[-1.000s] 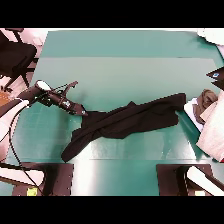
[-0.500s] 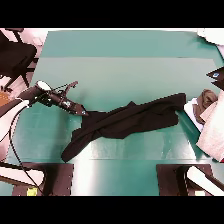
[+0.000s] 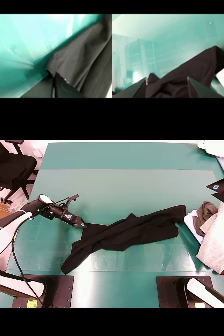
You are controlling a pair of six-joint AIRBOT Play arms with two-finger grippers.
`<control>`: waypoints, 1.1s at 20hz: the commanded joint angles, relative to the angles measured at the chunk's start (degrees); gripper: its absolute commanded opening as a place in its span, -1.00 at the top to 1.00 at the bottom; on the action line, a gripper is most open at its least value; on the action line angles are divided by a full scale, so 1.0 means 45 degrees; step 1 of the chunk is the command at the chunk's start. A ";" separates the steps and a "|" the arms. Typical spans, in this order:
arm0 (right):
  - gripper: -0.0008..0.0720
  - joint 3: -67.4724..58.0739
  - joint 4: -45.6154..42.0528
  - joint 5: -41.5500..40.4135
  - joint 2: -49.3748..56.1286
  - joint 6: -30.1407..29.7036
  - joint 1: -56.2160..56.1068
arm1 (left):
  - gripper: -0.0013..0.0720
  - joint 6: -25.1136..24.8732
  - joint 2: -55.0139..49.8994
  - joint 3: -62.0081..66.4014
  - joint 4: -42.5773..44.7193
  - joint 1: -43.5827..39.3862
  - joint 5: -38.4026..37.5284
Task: Fold the shirts.
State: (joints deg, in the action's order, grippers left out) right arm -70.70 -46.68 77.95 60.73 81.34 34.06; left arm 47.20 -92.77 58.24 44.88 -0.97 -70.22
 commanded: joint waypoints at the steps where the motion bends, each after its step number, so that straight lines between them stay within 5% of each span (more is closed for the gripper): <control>1: -0.59 0.0175 -0.0019 0.0034 0.0010 0.0010 -0.0010 | 0.90 -0.0155 0.0024 0.0024 -0.0126 0.0005 -0.0282; 13: -0.58 0.5207 -0.1511 -0.1433 0.1656 0.0413 -0.0015 | 0.90 -0.0155 0.0049 0.0024 -0.0117 0.0005 -0.0525; 18: -0.58 0.5217 0.1195 -0.2361 0.2992 -0.1273 -0.0029 | 0.90 -0.0151 0.0049 0.0024 -0.0121 0.0005 -0.0539; 22: -0.58 0.4906 0.1365 -0.2982 0.3546 -0.1909 -0.0787 | 0.90 -0.0151 0.0049 0.0024 -0.0121 0.0005 -0.0539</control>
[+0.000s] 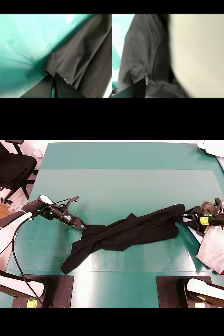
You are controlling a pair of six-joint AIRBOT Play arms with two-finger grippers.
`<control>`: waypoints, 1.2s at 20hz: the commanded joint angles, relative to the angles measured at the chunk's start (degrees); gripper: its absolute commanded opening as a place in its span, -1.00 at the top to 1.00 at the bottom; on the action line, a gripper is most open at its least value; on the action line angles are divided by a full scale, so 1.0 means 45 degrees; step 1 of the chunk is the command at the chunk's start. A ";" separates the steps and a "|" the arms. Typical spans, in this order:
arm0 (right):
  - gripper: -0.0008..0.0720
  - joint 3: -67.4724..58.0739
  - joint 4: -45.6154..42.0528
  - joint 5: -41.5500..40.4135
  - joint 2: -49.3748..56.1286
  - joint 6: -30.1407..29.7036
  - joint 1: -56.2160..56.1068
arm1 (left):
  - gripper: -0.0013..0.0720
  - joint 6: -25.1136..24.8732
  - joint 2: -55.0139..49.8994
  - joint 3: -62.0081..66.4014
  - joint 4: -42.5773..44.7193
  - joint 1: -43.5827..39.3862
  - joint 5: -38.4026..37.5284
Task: Fold the shirts.
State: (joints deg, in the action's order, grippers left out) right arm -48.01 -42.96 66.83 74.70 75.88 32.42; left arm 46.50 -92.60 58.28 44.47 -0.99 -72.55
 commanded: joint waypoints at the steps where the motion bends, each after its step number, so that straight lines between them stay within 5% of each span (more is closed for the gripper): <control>1: -0.58 -0.0223 0.0539 -0.0661 0.0549 -0.0704 -0.0680 | 0.90 0.0010 0.0010 0.0015 -0.0034 0.0010 -0.0019; 4: -0.56 -0.0578 0.0544 -0.1530 0.0661 -0.0792 -0.1603 | 0.90 0.0024 0.0010 0.0015 -0.0034 0.0010 -0.0029; 8: 0.27 -0.1345 0.0539 -0.1860 0.0661 -0.0787 -0.2424 | 0.90 0.0049 0.0010 0.0015 -0.0044 0.0010 -0.0131; 10: 0.92 -0.1695 0.0544 -0.1860 0.0661 -0.0782 -0.2506 | 0.90 0.0058 0.0010 0.0015 -0.0136 0.0010 -0.0126; 24: 0.92 -0.7810 0.1763 -0.0797 -0.0141 -0.0729 -0.2506 | 0.90 0.0962 0.3614 0.5484 -0.1132 0.1792 0.1428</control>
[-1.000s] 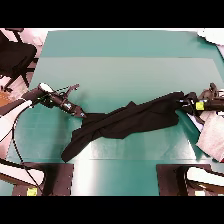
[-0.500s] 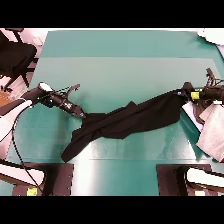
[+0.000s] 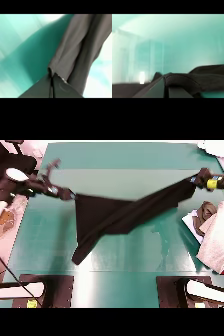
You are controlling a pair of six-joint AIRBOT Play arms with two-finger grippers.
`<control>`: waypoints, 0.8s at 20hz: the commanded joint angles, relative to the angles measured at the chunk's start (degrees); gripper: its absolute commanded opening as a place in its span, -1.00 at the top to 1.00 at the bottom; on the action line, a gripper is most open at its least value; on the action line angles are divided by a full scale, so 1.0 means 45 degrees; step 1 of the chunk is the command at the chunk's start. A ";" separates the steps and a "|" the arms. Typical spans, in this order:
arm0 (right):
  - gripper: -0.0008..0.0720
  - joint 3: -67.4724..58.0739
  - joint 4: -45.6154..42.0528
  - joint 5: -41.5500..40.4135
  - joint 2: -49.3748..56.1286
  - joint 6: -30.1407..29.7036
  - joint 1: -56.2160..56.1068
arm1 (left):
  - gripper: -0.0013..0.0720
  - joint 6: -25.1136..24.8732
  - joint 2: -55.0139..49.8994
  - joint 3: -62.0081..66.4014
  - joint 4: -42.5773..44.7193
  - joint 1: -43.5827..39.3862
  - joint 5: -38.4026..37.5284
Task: Fold the shirts.
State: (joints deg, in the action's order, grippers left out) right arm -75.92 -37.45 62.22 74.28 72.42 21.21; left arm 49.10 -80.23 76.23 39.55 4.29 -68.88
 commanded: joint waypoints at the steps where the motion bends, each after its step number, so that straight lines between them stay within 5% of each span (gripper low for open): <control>1: 0.92 -0.2273 0.0685 0.0272 -0.0049 0.0039 -0.0010 | 0.91 0.0534 0.1180 0.2118 -0.0039 0.0933 0.0855; 8: 0.92 -0.5790 0.0617 0.1044 -0.0049 0.0034 0.0015 | 0.90 0.0714 0.2817 0.5605 -0.0029 0.2657 0.2205; 16: 0.92 -0.6227 0.0646 0.2365 -0.0049 0.0034 0.0015 | 0.90 0.1122 0.3599 0.6125 0.0797 0.3157 0.1700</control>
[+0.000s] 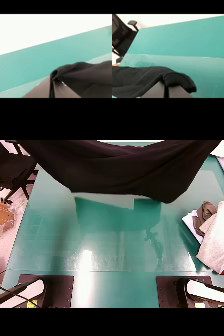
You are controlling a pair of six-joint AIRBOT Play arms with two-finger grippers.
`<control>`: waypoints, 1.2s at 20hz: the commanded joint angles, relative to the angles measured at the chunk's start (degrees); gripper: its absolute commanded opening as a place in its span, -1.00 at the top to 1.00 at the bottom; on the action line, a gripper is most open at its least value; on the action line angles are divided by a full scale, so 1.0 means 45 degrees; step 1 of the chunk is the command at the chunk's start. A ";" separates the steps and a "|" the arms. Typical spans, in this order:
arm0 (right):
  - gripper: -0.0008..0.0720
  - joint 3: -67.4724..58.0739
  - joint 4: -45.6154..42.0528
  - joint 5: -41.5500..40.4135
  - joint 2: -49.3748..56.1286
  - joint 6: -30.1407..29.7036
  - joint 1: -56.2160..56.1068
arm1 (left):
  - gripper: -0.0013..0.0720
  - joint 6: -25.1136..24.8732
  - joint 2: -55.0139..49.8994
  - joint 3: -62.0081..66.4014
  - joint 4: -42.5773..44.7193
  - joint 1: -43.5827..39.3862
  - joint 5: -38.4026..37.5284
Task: Fold the shirts.
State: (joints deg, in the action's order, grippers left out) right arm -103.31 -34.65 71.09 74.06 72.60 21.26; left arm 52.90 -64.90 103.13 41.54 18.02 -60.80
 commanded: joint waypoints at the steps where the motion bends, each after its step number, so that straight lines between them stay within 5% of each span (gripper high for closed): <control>1: 0.92 -0.0141 0.0044 0.0510 -0.0005 -0.0005 0.0005 | 0.90 0.0296 0.0209 0.0151 0.0355 0.0107 -0.0248; 18: 0.92 -0.0117 -0.2021 0.0364 -0.6654 0.0097 0.0005 | 0.90 0.0583 0.5610 0.0151 0.3449 0.0107 -0.2186; 24: 0.92 -0.0112 -0.2531 0.1802 -0.5892 0.0374 0.0000 | 0.90 0.0622 0.5047 -0.0855 0.2827 0.0107 -0.2735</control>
State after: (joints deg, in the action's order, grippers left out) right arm -103.83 -44.73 74.41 45.60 73.32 21.28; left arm 55.57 -41.10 102.00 55.96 18.48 -71.59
